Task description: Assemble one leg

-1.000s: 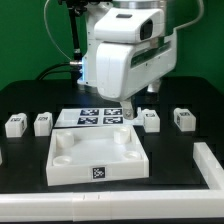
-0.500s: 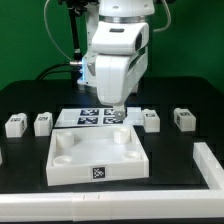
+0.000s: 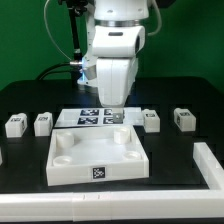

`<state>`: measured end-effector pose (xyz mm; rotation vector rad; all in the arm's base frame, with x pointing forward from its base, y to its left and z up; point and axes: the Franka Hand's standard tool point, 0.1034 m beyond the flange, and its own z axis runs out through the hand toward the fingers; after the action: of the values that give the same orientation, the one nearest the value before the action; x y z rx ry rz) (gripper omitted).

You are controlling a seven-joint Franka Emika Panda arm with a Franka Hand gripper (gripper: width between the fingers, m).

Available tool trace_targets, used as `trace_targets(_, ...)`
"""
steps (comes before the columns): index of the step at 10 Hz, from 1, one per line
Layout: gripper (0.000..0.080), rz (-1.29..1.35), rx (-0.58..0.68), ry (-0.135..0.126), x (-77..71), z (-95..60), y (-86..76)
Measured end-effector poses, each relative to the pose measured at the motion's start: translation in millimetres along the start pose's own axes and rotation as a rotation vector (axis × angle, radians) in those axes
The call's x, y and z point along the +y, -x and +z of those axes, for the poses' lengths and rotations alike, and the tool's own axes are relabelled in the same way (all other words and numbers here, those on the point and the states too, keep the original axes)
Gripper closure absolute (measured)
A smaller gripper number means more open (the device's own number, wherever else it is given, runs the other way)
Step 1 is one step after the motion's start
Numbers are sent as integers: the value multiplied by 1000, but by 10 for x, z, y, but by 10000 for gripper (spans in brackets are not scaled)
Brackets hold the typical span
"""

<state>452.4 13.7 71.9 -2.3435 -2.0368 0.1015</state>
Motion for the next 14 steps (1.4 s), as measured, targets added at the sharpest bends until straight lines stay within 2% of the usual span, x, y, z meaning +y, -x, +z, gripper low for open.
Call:
trace_targets(1, 150, -118, 1, 0, -99, 18, 116)
trace_targets(2, 150, -234, 3, -11, -192, 63, 250)
trace_targets(4, 150, -332, 13, -52, -338, 216, 462)
trace_targets(7, 150, -317, 16, -64, -324, 256, 464)
trace_targets(9, 150, -332, 29, -79, -168, 385, 502)
trace_targets(12, 150, -313, 40, -112, -217, 571, 544)
trace_targets(14, 150, -300, 41, -117, -242, 608, 535)
